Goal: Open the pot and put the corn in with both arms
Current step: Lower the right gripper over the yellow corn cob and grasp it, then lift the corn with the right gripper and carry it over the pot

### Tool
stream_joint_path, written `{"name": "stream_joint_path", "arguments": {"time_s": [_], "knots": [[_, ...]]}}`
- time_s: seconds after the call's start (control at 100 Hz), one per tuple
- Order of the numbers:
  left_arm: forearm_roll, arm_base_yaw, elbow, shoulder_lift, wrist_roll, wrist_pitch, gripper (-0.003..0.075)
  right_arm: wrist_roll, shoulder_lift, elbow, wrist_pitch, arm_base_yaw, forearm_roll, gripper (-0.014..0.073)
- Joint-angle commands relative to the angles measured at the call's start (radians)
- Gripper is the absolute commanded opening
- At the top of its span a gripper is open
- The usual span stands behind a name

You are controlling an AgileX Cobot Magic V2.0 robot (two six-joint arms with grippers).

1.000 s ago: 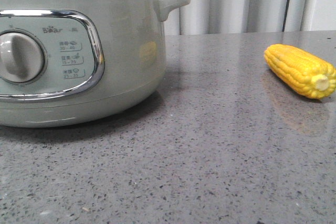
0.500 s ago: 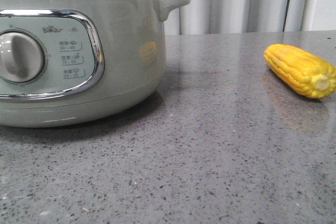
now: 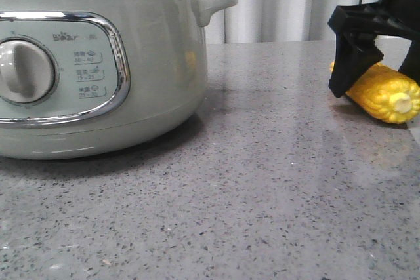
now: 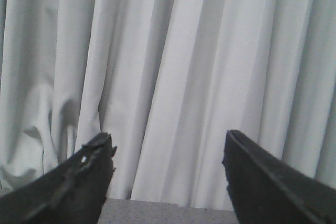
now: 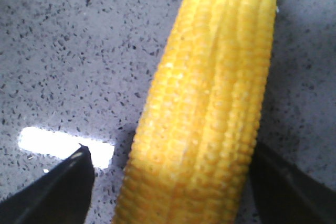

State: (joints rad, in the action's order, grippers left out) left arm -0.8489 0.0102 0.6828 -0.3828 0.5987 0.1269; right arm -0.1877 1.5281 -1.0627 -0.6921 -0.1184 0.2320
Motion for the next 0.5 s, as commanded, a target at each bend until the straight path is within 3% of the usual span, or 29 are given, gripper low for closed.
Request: {"name": "stream_joint_path", "arguments": {"time_s": [0.0, 0.25, 0.49], "knots": [[-0.033, -0.007, 0.036, -0.008, 0.001, -0.054, 0.0426, -0.006, -0.035, -0.039, 0.019, 0.0, 0.001, 0.0442], [-0.056, -0.007, 0.036, -0.008, 0.001, -0.054, 0.0426, -0.006, -0.109, -0.118, -0.026, 0.0, 0.032, -0.0073], [-0.094, -0.007, 0.036, -0.008, 0.001, -0.054, 0.0426, -0.006, -0.204, -0.35, -0.023, -0.041, 0.269, -0.007]]}}
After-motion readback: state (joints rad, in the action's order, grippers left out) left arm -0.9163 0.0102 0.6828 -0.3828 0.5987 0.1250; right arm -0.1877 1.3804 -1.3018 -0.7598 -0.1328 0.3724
